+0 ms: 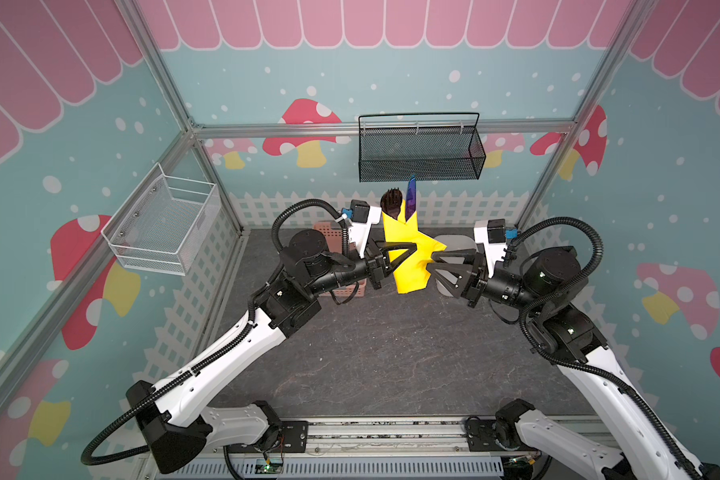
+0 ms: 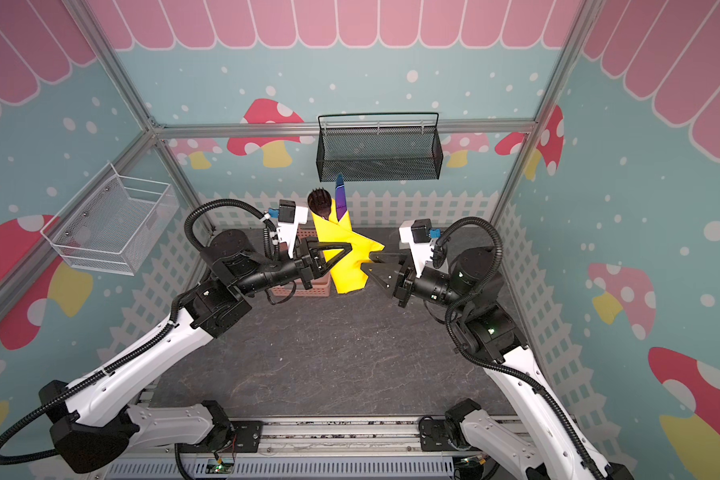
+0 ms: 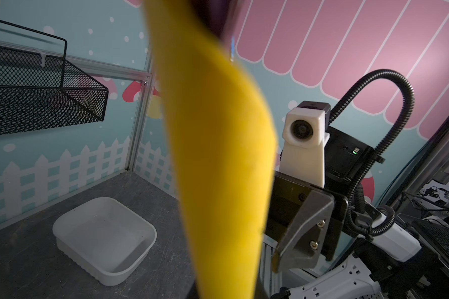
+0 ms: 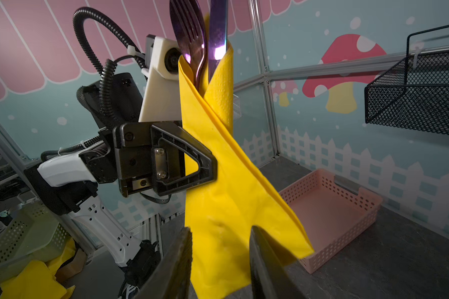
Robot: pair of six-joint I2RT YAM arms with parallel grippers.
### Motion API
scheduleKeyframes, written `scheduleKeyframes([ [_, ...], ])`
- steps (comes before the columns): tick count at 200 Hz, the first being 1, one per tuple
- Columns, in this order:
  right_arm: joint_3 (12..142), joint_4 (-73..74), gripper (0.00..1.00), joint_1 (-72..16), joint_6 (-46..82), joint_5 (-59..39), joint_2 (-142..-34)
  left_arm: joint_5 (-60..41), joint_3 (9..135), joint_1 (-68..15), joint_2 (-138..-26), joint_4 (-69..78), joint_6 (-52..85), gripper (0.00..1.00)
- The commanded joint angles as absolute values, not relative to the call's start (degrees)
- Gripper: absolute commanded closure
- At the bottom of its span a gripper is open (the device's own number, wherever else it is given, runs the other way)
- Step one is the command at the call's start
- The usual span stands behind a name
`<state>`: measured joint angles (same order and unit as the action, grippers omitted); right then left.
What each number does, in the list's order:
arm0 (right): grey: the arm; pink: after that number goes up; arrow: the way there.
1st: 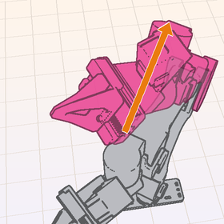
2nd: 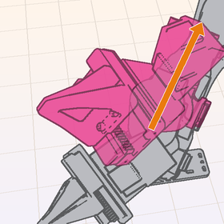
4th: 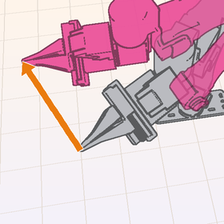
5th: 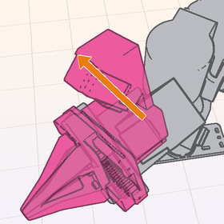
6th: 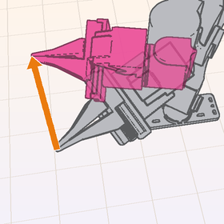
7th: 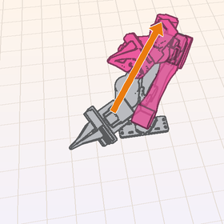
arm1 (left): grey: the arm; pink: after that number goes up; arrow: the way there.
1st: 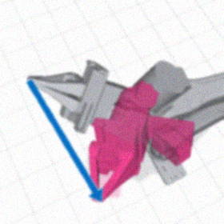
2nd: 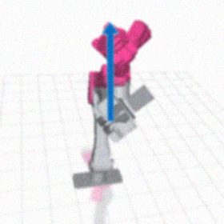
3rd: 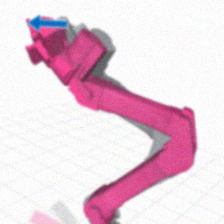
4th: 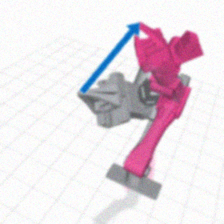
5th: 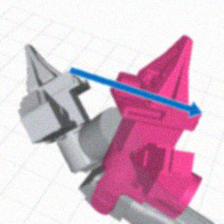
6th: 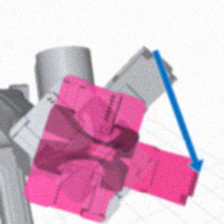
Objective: Place the utensils on the paper napkin and roll it up
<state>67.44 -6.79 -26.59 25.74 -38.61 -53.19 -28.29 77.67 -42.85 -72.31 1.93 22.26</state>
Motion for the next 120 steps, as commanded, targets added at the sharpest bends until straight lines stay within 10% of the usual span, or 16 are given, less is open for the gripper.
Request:
scheduleKeyframes([
  [1,70.0,-9.4,0.60,-26.5,22.9,-38.7,-52.8,-31.0,81.2,-42.7,-72.5,2.8,21.4,1.00],
  [120,70.5,-6.2,0.50,-26.6,24.3,-45.6,-54.5,-36.9,82.3,-42.9,-75.1,7.6,24.8,1.00],
])
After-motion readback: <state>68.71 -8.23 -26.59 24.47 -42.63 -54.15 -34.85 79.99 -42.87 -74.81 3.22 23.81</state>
